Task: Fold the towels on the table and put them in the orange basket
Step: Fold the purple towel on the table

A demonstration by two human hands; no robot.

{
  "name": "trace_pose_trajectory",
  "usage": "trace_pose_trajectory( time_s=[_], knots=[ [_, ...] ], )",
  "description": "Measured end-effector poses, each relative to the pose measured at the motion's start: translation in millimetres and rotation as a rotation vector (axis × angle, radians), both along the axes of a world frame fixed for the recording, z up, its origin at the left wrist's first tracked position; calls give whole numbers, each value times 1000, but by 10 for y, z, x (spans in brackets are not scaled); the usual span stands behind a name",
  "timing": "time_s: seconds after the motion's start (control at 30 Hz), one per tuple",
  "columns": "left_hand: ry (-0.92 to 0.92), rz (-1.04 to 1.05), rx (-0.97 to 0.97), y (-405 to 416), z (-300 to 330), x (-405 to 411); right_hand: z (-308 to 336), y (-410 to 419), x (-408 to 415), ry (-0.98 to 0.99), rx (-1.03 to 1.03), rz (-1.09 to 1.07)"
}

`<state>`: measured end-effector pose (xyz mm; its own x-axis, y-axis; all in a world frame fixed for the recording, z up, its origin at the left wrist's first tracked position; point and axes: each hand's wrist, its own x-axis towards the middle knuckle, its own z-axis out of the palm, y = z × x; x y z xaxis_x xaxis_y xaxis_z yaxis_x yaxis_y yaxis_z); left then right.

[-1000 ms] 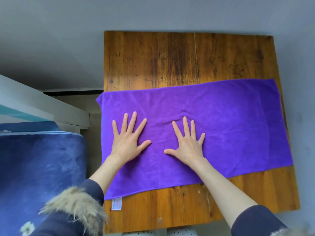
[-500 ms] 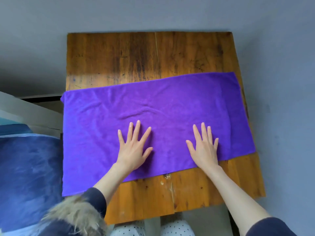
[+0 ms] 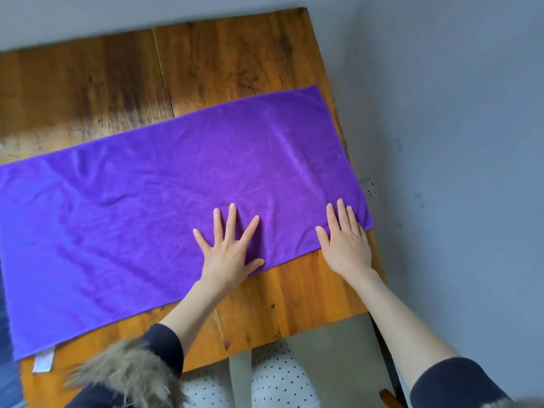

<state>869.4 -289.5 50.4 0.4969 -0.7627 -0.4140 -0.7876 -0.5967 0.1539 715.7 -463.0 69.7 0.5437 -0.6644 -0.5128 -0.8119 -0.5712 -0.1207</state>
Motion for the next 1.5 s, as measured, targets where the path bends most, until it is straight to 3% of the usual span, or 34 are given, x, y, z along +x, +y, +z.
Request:
trace_pose_trajectory(
  time_s=[0.2, 0.33, 0.43, 0.63, 0.8, 1.0, 1.17, 1.37, 1.5],
  knots=[
    [-3, -13, 6, -44, 14, -112, 27, 59, -240, -31, 8, -32],
    [-9, 52, -97, -247, 64, -88, 41, -42, -281, -247, -103, -185],
    [-61, -12, -165, -627, 78, 11, 24, -247, -280, -316, -165, -308],
    [-88, -165, -245, -1528, 51, 135, -36, -624, -269, -242, 192, -636],
    [-47, -259, -97, -1887, -81, 124, -29, -713, -378, -311, 236, -673],
    [-19, -275, -60, -2120, -55, 67, 20, -811, -468, -365, 168, -730],
    [-71, -326, -217, -2337, 130, -26, 112, -857, -488, -500, 215, -660],
    [89, -814, -299, -2542, 280, -166, 191, -774, -443, -603, 211, -580],
    [187, -708, -302, -2463, 300, -74, 215, -773, -484, -623, 140, -618]
  ],
)
